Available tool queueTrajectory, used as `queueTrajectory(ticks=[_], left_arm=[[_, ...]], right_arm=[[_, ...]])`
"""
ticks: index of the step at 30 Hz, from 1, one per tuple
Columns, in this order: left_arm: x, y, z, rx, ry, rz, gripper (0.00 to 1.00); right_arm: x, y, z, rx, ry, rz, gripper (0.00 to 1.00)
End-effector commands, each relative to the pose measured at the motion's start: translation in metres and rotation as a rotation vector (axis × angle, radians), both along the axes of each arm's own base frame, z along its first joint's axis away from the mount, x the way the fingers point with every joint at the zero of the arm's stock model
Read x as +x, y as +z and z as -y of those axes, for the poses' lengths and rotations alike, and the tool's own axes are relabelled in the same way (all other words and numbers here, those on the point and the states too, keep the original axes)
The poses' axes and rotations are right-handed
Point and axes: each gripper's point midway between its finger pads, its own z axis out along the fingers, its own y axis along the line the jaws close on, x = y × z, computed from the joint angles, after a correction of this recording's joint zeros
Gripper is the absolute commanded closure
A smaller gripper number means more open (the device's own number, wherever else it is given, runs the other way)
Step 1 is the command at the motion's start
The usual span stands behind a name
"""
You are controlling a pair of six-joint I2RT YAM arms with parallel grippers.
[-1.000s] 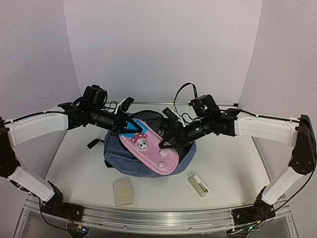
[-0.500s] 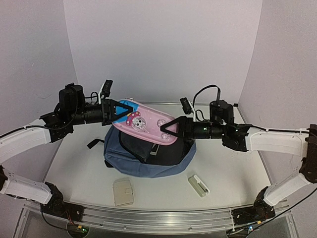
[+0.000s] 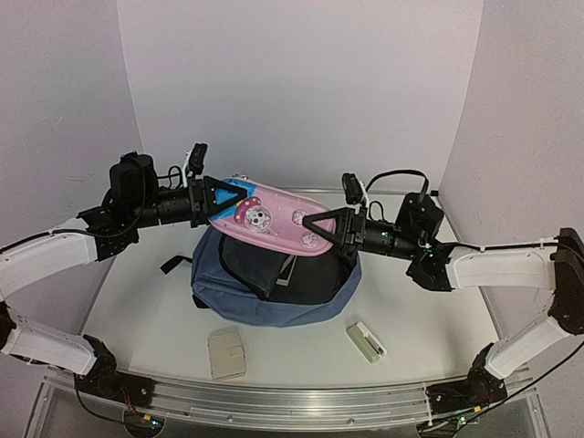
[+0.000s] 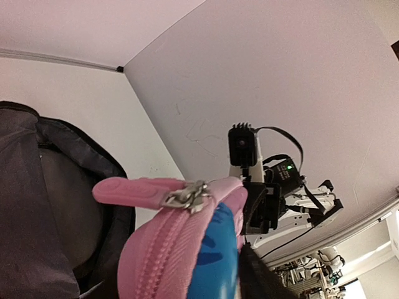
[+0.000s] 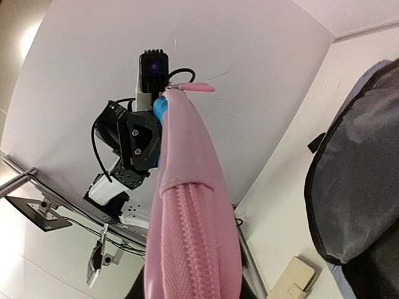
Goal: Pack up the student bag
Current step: Place the stationery in the student bag.
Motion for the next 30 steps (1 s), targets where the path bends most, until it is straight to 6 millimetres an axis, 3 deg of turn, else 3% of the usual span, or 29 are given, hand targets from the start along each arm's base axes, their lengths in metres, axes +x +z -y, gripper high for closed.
queueTrajectory(ticks=[1,3,8,12,15,21,24,30], left_arm=[[0.016,-0.026,-0.004,0.112,0.083,-0.053,0.11],[0.024,-0.055,-0.016,0.207,0.161,-0.123,0.01],[0.028,-0.117,-0.051,0.303,0.282,-0.324,0.0],[0.027,-0.143,-0.074,0.342,0.375,-0.394,0.0],[0.028,-0.154,-0.075,0.354,0.378,-0.427,0.0],[0.037,-0.179,-0.068,0.397,0.367,-0.505,0.0],[0.041,-0.181,-0.064,0.371,0.369,-0.511,0.01],[0.048,-0.18,-0.05,0.315,0.325,-0.503,0.19]], right_arm=[[-0.001,0.025,0.008,0.075,-0.038,0.048,0.89],[0.012,0.016,0.018,0.01,-0.12,0.044,0.9],[0.069,-0.026,0.079,-0.282,-0.418,-0.024,0.98],[0.086,-0.048,0.122,-0.376,-0.505,-0.077,1.0],[0.09,-0.064,0.142,-0.451,-0.549,-0.106,1.0],[0.082,-0.101,0.147,-0.569,-0.514,-0.169,0.99],[0.073,-0.119,0.144,-0.614,-0.452,-0.19,0.99],[0.059,-0.133,0.129,-0.63,-0.314,-0.196,1.0]])
